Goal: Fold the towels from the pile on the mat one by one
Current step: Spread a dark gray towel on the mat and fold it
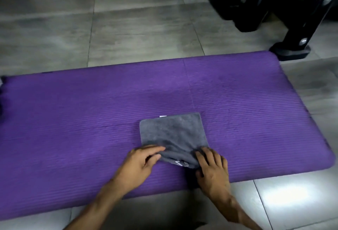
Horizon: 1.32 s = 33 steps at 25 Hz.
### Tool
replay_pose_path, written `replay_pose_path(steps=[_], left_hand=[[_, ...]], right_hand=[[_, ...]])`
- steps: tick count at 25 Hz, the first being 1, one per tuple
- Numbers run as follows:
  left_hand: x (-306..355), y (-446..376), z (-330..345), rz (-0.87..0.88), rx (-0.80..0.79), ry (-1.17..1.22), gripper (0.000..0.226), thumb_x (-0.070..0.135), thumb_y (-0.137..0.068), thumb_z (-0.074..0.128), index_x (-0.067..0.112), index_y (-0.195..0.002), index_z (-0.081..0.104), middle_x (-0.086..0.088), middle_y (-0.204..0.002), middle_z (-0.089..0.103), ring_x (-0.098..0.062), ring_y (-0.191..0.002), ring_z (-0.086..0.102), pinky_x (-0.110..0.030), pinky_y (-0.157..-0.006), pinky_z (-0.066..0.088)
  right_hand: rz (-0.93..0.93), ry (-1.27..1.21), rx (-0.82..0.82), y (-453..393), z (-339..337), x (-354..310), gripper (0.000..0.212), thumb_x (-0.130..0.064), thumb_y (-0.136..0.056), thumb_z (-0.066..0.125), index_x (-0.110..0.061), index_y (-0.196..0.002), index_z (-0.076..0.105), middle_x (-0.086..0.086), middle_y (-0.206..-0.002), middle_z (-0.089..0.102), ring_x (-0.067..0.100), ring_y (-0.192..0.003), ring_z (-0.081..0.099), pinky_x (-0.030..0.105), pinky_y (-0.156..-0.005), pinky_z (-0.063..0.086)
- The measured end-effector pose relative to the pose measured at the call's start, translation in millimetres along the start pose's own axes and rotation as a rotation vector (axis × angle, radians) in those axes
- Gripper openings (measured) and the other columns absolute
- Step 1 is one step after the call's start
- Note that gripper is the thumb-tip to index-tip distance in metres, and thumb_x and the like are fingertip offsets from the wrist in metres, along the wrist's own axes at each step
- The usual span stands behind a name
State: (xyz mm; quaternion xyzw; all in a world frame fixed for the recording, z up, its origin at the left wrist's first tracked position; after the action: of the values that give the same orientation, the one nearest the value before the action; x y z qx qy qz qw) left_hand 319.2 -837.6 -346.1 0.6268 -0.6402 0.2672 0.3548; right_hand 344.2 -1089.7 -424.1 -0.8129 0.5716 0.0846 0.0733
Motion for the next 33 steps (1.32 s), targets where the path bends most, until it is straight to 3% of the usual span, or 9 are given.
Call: replay_pose_path(steps=[5, 11, 13, 15, 18, 21, 26, 29, 33], left_hand=[[16, -6, -48, -0.266, 0.03, 0.514, 0.03, -0.003, -0.091, 0.058, 0.022, -0.102, 0.072, 0.002, -0.073, 0.069, -0.006, -0.066, 0.06, -0.021, -0.059, 0.055], [0, -19, -62, -0.381, 0.264, 0.727, 0.013, 0.008, -0.095, 0.056, 0.011, -0.099, 0.068, -0.01, -0.066, 0.044, -0.012, -0.048, 0.041, -0.02, -0.038, 0.038], [-30, -21, -47, -0.5, 0.355, 0.568, 0.014, 0.008, -0.097, 0.055, 0.016, -0.098, 0.067, -0.013, -0.078, 0.057, -0.015, -0.061, 0.05, -0.022, -0.046, 0.047], [-54, -19, -32, -0.522, 0.324, 0.112, 0.022, 0.014, -0.096, 0.058, 0.016, -0.118, 0.062, -0.014, -0.116, 0.062, -0.023, -0.095, 0.059, -0.028, -0.081, 0.051], [-65, -4, 14, -0.345, -0.034, -0.367, 0.059, 0.029, -0.092, 0.059, 0.02, -0.147, 0.039, -0.006, -0.159, 0.024, -0.027, -0.141, 0.029, -0.038, -0.114, 0.029], [-65, 10, 37, -0.31, -0.049, -0.555, 0.069, 0.037, -0.093, 0.057, 0.028, -0.153, 0.024, 0.002, -0.163, -0.002, -0.027, -0.149, 0.009, -0.047, -0.116, 0.021], [-77, 14, 37, -0.249, -0.053, -0.646, 0.069, 0.04, -0.084, 0.069, 0.023, -0.145, 0.042, -0.006, -0.159, 0.023, -0.035, -0.142, 0.031, -0.056, -0.105, 0.036], [-73, 13, 39, -0.231, -0.049, -0.679, 0.063, 0.05, -0.088, 0.052, 0.023, -0.144, 0.044, -0.006, -0.158, 0.028, -0.034, -0.141, 0.033, -0.056, -0.104, 0.04], [-78, 20, 43, -0.261, -0.101, -0.703, 0.087, 0.08, -0.083, 0.013, 0.03, -0.154, 0.009, -0.002, -0.163, -0.003, -0.023, -0.147, -0.008, -0.052, -0.116, 0.005]], right_hand=[[-0.123, -0.382, 0.081, -51, -86, 3, 0.027, -0.031, -0.066, 0.055, -0.025, -0.091, 0.064, -0.01, -0.075, 0.066, 0.02, -0.07, 0.065, 0.034, -0.073, 0.044], [0.001, -0.79, -0.236, -113, -152, -2, 0.025, -0.019, -0.072, 0.059, -0.026, -0.096, 0.054, -0.002, -0.061, 0.055, 0.012, -0.054, 0.043, 0.028, -0.055, 0.037], [0.117, -0.802, -0.262, -133, -110, -2, 0.022, -0.011, -0.083, 0.064, -0.026, -0.098, 0.056, -0.005, -0.071, 0.055, 0.008, -0.061, 0.047, 0.026, -0.065, 0.041], [0.251, -0.694, -0.296, -138, -58, 3, 0.022, -0.011, -0.086, 0.068, -0.019, -0.105, 0.059, -0.004, -0.09, 0.061, 0.012, -0.081, 0.058, 0.032, -0.085, 0.048], [0.359, -0.554, -0.384, -115, -8, 5, 0.028, -0.021, -0.08, 0.077, -0.011, -0.102, 0.063, 0.005, -0.097, 0.066, 0.026, -0.094, 0.064, 0.037, -0.088, 0.05], [0.339, -0.395, -0.171, -101, -6, -2, 0.025, -0.039, -0.075, 0.074, -0.02, -0.087, 0.064, 0.004, -0.092, 0.066, 0.031, -0.092, 0.062, 0.041, -0.082, 0.051], [0.367, -0.352, -0.169, -100, -9, -16, 0.025, -0.036, -0.085, 0.069, -0.013, -0.089, 0.06, 0.011, -0.095, 0.065, 0.033, -0.091, 0.063, 0.037, -0.077, 0.048], [0.395, -0.42, -0.145, -99, -8, -16, 0.02, -0.029, -0.092, 0.063, -0.011, -0.094, 0.055, 0.011, -0.088, 0.064, 0.035, -0.09, 0.063, 0.039, -0.079, 0.046], [0.414, -0.528, -0.149, -106, -20, -14, 0.021, -0.029, -0.095, 0.06, -0.017, -0.092, 0.043, -0.008, -0.066, 0.049, 0.03, -0.075, 0.058, 0.043, -0.081, 0.047]])
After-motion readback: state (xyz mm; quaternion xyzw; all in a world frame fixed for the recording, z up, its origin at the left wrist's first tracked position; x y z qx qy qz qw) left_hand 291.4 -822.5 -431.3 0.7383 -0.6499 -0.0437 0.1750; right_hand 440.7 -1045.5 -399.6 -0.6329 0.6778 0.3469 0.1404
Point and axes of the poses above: each hand's wrist, its own y-axis away from the middle knuckle, its own z-axis out of the palm, x = y × z, the point moved 4 cm from there along -y, towards the middle knuckle
